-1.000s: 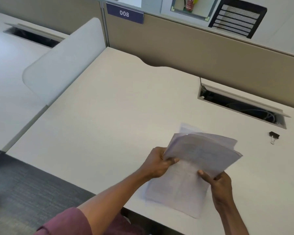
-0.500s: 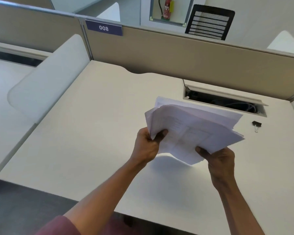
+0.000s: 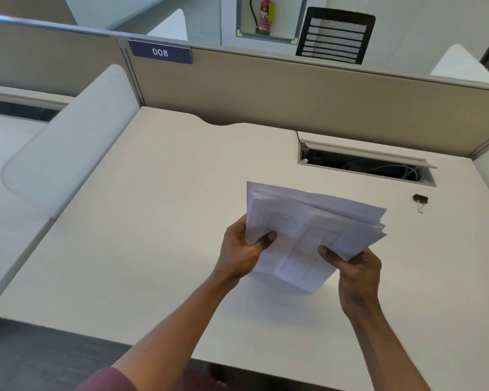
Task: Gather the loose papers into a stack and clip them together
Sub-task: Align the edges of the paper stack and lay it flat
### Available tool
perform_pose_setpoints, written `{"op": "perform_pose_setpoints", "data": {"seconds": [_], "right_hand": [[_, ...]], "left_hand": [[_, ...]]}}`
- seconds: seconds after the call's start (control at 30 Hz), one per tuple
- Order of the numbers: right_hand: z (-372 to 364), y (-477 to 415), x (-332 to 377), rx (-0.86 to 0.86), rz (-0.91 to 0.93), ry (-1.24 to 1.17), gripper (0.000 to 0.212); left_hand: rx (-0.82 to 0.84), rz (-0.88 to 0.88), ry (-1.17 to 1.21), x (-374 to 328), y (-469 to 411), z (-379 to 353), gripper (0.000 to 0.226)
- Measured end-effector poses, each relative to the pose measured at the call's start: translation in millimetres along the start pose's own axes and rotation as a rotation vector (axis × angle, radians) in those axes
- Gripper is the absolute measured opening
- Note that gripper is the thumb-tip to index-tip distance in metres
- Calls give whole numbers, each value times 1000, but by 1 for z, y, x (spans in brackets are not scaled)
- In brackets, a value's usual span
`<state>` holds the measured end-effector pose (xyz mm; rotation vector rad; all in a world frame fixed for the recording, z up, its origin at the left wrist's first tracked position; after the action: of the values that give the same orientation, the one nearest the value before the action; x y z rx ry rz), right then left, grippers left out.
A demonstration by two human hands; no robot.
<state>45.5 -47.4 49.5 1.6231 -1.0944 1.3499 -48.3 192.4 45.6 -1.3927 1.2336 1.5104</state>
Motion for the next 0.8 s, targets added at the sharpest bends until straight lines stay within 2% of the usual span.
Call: {"op": "perform_pose_setpoints", "data": {"seconds": [0.13, 0.33, 0.47, 0.63, 0.73, 0.8], "right_hand": [[-4, 0, 4, -65, 37, 28, 51], [-5, -7, 16, -43, 57, 99, 38], [-3, -4, 13, -18, 33, 104, 54], [0, 0, 11, 5, 42, 98, 64], [-4, 1, 9, -3, 14, 96, 57], [-4, 1, 6, -19, -21, 90, 43]], "left_hand": [[-14, -36, -32, -1, -1, -5, 32], [-46, -132, 3, -15, 1, -2, 38], [-26, -131, 68, -19, 3, 2, 56], [38, -110, 12, -19, 1, 0, 47], [19, -82, -29, -17, -1, -3, 42], [-13, -59, -40, -13, -3, -2, 36]]}}
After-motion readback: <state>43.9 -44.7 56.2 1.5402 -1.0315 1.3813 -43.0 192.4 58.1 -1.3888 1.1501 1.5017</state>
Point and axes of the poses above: each hand's wrist, its own y-axis away from the middle knuckle, its own z-axis out of the back of the hand, x = y × z, the point moved 7 cm from there along -y, towards the middle knuckle, and after that the axes turned 13 degrees about x, right-handed, at the moved point
